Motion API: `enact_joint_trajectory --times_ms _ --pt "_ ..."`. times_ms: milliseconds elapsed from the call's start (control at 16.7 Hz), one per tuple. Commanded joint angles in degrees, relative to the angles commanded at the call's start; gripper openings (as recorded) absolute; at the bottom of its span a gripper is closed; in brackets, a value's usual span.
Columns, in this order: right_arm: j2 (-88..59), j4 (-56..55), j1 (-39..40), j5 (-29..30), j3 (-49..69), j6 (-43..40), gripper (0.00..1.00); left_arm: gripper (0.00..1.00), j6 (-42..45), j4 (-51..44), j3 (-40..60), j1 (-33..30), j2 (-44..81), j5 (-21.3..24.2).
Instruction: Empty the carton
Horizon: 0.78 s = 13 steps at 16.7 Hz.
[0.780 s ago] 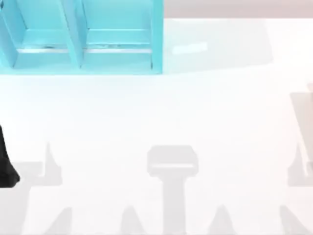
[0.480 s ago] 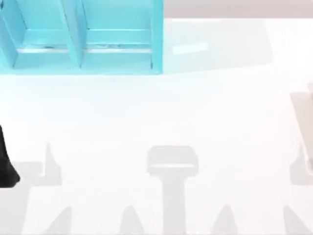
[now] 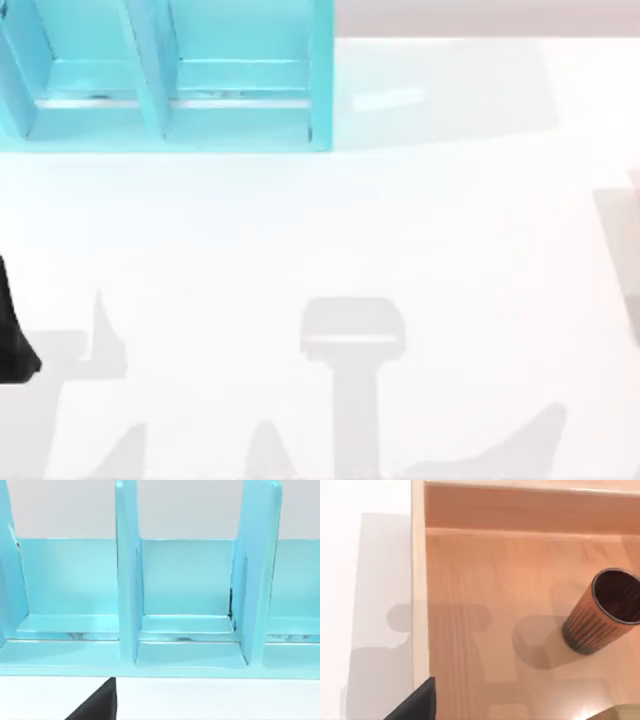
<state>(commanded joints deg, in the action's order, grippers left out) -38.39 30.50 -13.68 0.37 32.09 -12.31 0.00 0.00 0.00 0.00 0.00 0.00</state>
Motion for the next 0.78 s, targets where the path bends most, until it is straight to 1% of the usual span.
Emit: enact_joint_trajectory --times_ms 420,600,780 --pt "-38.0 26.4 -11.5 0.0 28.3 -10.8 1.0 1.0 0.0 0.0 0.0 0.0 0.0 0.0" --pt "-49.0 34.5 -15.1 -0.1 37.2 -14.2 1.0 1.0 0.0 0.0 0.0 0.0 0.0 0.0" --pt "-55.1 39.5 -17.3 -0.1 42.6 -16.3 1.0 1.0 0.0 0.0 0.0 0.0 0.0 0.0"
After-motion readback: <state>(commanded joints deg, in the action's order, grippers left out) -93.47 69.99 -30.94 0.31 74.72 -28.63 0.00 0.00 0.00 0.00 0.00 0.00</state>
